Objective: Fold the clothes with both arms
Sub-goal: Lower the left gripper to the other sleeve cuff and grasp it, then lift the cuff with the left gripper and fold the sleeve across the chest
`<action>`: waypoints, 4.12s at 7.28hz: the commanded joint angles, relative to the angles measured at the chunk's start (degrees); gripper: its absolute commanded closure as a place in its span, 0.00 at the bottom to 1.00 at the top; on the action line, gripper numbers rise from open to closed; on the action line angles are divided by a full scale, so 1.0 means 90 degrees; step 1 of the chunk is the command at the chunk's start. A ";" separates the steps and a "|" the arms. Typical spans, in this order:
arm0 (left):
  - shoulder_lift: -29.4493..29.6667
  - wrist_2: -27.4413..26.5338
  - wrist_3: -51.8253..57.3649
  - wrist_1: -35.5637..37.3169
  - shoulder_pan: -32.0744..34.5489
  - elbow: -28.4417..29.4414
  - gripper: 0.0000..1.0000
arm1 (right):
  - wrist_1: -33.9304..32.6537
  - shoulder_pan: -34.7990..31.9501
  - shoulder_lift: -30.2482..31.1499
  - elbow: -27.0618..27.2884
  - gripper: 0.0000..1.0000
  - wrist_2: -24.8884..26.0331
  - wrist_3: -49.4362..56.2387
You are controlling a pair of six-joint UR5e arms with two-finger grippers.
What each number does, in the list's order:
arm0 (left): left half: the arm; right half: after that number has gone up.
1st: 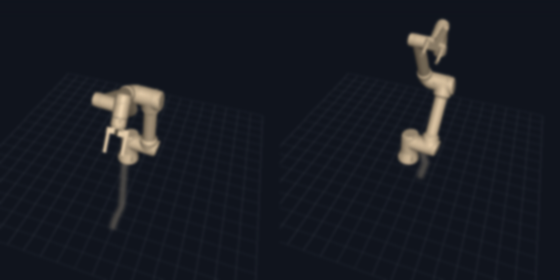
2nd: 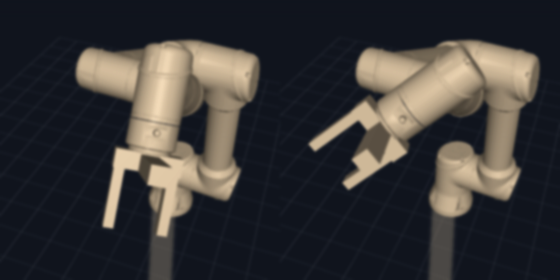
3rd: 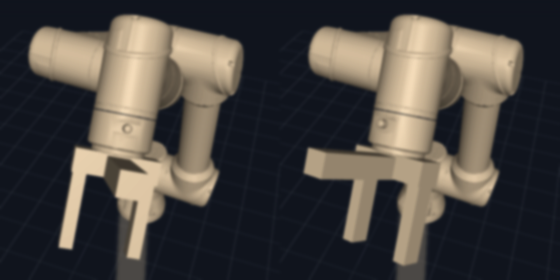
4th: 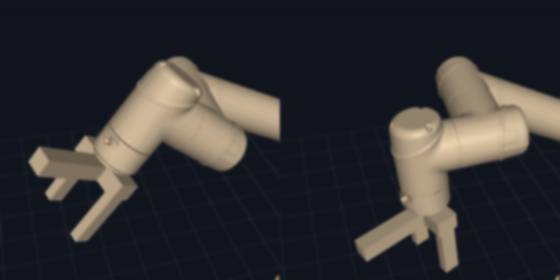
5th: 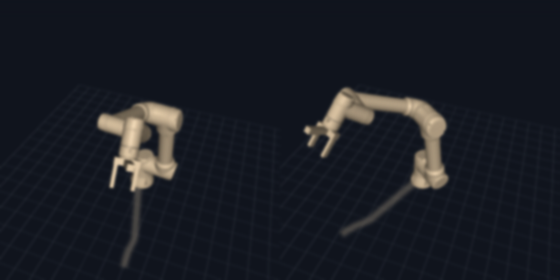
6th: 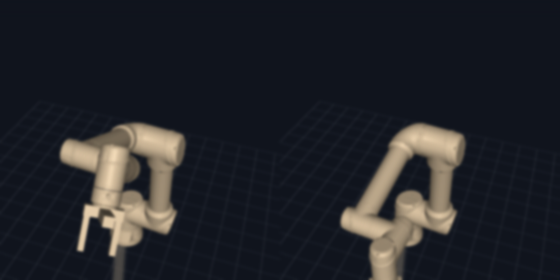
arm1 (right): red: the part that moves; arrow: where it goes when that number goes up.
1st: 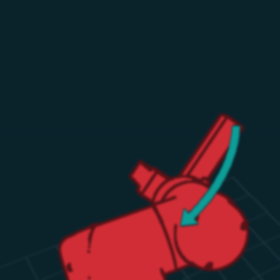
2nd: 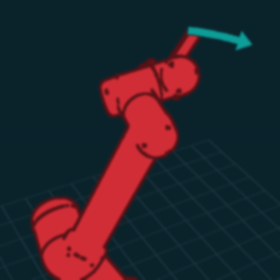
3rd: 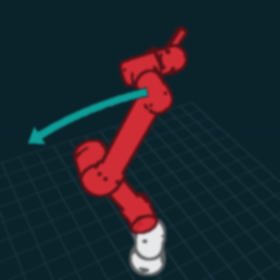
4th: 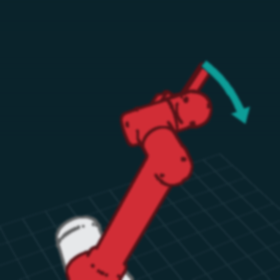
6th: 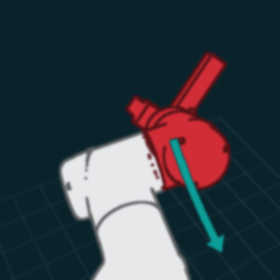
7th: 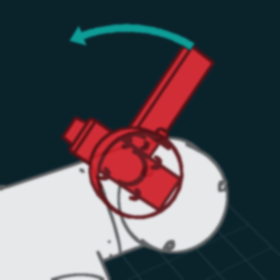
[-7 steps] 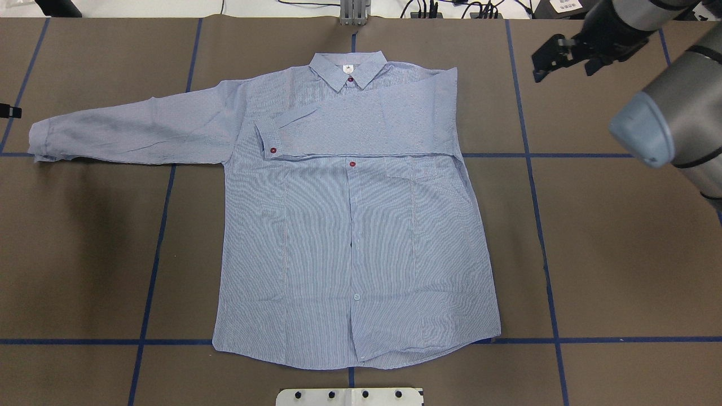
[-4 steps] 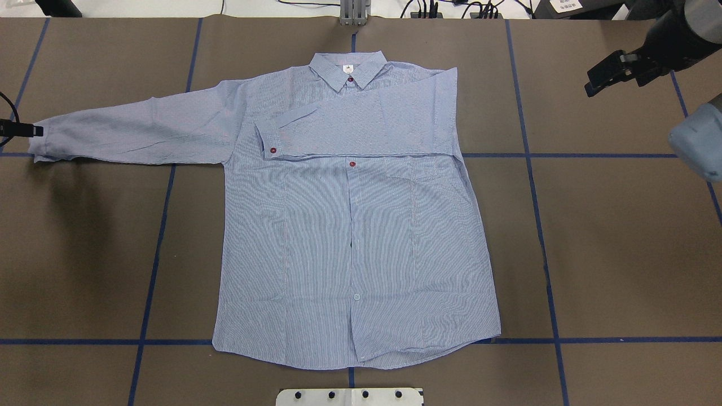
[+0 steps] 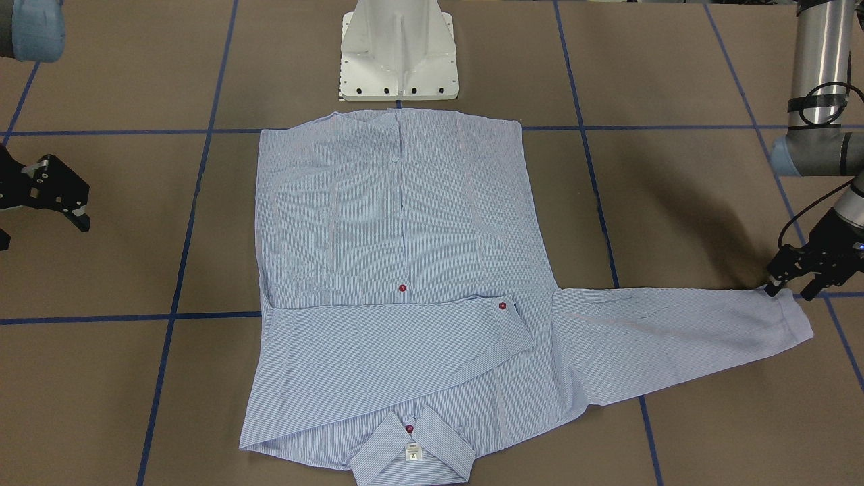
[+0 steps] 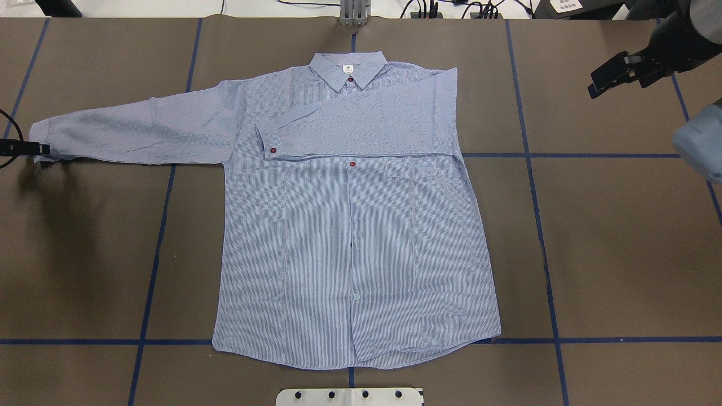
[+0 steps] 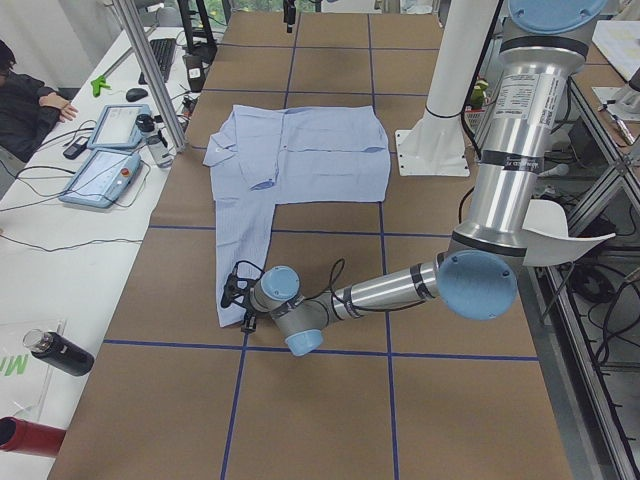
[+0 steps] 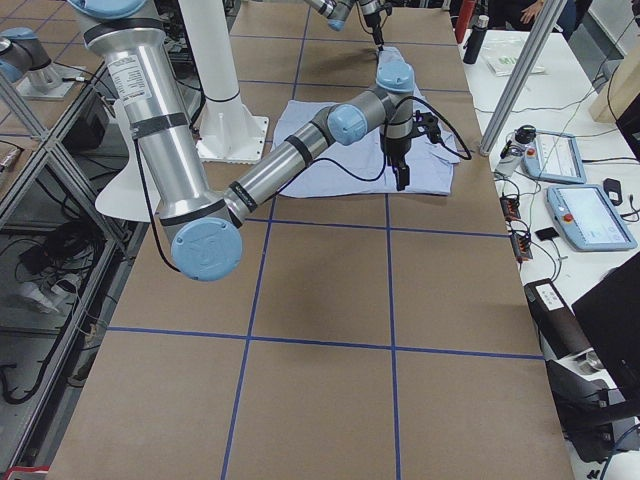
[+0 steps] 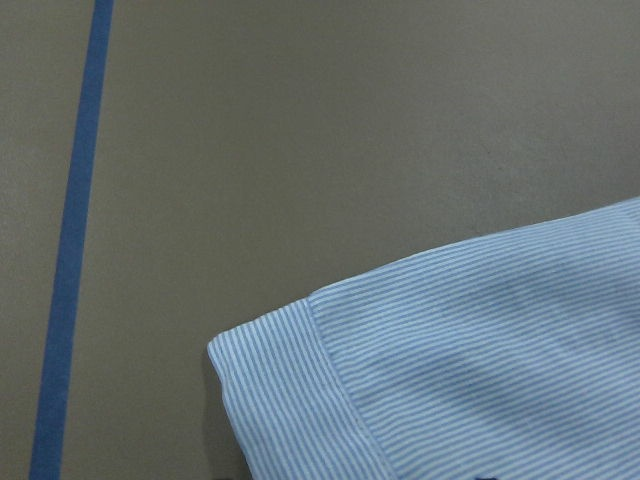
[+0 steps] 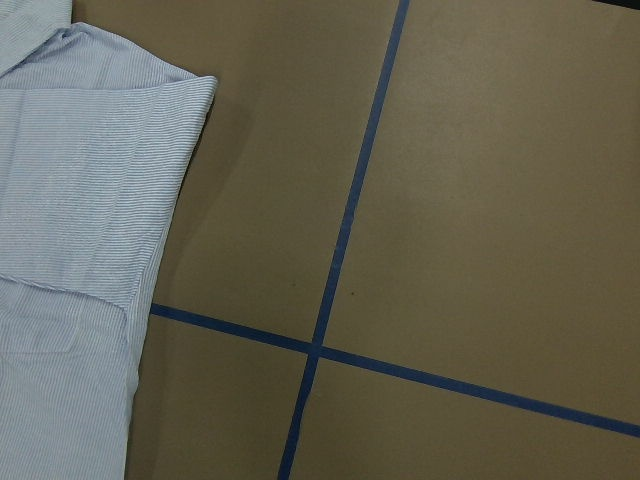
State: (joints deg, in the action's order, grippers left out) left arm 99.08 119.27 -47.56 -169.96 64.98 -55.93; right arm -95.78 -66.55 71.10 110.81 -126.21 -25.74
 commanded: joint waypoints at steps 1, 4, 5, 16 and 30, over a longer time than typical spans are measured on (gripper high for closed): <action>-0.0208 0.0059 -0.0028 -0.0207 -0.0022 -0.0064 0.28 | 0.0008 0.0002 0.0000 0.0031 0.01 0.0000 -0.0001; -0.0189 0.0049 -0.0057 -0.0217 -0.0051 -0.0055 0.57 | 0.0008 0.0002 0.0000 0.0080 0.01 0.0000 -0.0060; -0.0131 0.0039 -0.0057 -0.0207 -0.0061 -0.0026 0.57 | 0.0008 0.0002 0.0010 0.0071 0.01 0.0000 -0.0060; 0.0152 0.0889 -0.0048 0.1728 -0.0081 -0.1836 1.00 | 0.0037 0.0021 -0.0010 0.0061 0.01 -0.0059 -0.0079; 0.5640 -0.1139 -0.3756 0.8192 -0.2520 -0.2314 1.00 | 0.0047 0.0021 0.0000 0.0041 0.01 -0.0059 -0.0089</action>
State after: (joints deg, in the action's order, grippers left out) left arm 147.75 112.81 -78.29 -95.95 45.09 -80.24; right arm -95.36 -66.37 71.10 111.22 -126.74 -26.54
